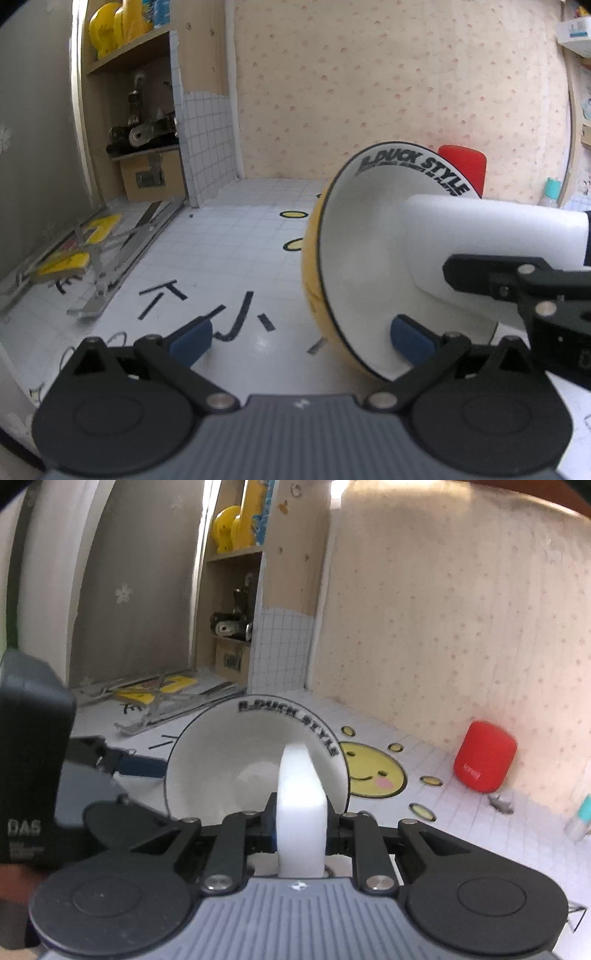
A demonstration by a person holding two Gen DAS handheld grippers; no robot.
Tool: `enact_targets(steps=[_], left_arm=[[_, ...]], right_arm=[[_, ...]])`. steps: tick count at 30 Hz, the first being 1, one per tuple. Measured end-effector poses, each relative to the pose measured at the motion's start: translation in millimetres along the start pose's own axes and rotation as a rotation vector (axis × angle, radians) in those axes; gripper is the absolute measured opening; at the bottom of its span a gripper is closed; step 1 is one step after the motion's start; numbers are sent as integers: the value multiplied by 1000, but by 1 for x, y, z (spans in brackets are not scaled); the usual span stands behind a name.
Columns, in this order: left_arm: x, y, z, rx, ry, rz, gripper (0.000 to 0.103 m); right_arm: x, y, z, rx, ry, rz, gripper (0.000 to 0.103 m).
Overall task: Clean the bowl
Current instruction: 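Rotate the bowl with the left gripper while the right gripper scrubs the sponge inside, then hold the tilted yellow bowl with the left gripper while the right gripper scrubs its interior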
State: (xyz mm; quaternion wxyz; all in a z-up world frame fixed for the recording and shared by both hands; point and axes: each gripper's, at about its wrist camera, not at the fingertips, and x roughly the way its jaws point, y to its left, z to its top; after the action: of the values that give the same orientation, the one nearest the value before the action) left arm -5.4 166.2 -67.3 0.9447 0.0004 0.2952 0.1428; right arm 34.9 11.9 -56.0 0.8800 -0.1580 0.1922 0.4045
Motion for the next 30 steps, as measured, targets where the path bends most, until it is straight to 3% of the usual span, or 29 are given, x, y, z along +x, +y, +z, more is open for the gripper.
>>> enact_targets(steps=[9, 16, 30], left_arm=[[5, -2, 5, 15, 22, -25, 103], [9, -8, 6, 30, 26, -41, 103], [16, -24, 14, 77, 29, -50, 103]], right_arm=[[-8, 4, 11, -24, -66, -17, 18], [0, -8, 0, 25, -4, -25, 18], [-2, -25, -1, 102, 12, -17, 18]])
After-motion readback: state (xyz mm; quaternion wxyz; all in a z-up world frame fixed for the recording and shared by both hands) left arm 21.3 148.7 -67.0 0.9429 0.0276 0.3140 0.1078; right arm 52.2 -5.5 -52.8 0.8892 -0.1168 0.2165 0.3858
